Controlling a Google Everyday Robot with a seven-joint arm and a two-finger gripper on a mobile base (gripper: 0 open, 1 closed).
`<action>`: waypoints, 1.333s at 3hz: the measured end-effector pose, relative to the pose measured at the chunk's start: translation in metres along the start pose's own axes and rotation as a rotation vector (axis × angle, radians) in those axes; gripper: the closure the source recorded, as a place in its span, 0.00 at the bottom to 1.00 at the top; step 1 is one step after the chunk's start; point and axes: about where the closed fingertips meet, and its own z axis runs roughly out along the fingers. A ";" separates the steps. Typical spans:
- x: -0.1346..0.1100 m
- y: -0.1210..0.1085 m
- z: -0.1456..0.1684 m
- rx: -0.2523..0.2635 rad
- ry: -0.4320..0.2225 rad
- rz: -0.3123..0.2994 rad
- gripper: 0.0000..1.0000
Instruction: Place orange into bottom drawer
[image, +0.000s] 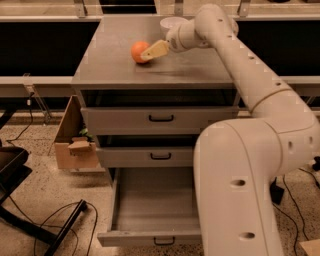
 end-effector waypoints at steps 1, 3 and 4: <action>-0.017 0.030 0.020 -0.091 -0.043 0.038 0.00; -0.019 0.079 0.047 -0.220 0.066 0.067 0.00; -0.019 0.079 0.047 -0.220 0.067 0.067 0.00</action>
Offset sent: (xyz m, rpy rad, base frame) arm -0.0105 0.1192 0.0200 0.1696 0.1561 0.2433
